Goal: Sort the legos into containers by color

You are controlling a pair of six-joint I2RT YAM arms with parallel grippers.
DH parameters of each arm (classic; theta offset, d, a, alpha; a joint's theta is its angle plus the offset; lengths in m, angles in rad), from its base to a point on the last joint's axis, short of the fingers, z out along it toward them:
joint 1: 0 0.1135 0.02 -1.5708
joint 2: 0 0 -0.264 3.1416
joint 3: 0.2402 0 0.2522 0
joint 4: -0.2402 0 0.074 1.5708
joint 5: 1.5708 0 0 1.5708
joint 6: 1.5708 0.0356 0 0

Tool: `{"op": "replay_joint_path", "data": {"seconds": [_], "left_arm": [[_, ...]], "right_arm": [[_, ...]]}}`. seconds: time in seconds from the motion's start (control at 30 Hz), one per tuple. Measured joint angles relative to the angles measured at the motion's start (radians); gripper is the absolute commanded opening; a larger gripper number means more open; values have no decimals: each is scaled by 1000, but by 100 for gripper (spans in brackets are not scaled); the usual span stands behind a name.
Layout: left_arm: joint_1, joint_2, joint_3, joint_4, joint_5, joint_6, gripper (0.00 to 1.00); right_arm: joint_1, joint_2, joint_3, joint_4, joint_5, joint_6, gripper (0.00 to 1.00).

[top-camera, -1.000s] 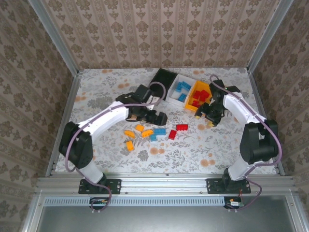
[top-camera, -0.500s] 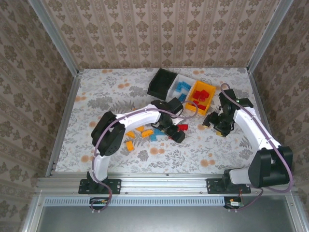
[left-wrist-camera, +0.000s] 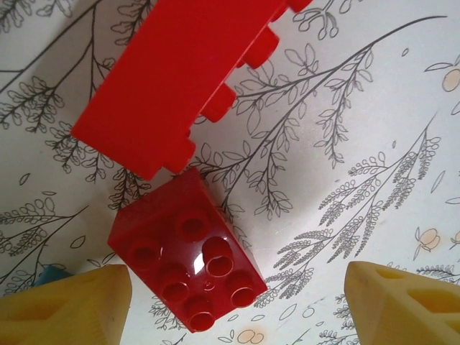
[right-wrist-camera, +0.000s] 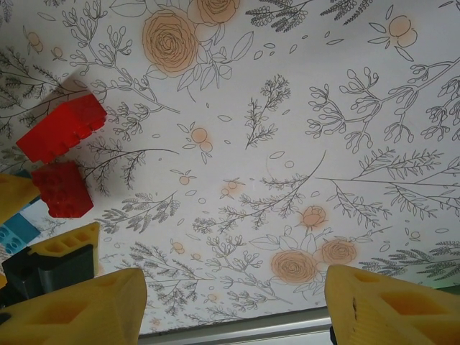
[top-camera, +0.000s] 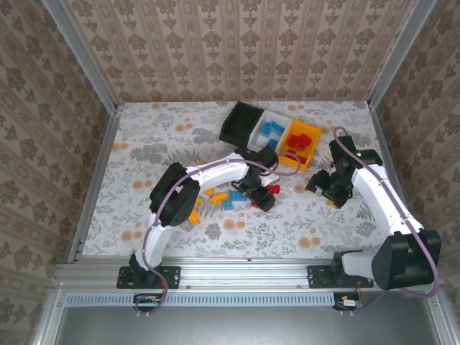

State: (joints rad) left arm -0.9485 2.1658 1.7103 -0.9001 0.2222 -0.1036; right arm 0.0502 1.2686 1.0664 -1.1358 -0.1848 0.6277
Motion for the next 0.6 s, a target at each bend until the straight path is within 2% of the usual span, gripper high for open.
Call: {"op": "replay_joint_path", "data": {"seconds": [0.17, 0.4, 0.6], "left_arm": [[0, 6, 1, -5, -23, 16, 60], [1, 8, 1, -16, -42, 22, 47], [26, 8, 1, -39, -36, 21, 43]], "right_arm": [[0, 0, 0, -1, 2, 1, 68], [0, 13, 0, 3, 2, 4, 68], [0, 50, 0, 13, -2, 4, 68]]}}
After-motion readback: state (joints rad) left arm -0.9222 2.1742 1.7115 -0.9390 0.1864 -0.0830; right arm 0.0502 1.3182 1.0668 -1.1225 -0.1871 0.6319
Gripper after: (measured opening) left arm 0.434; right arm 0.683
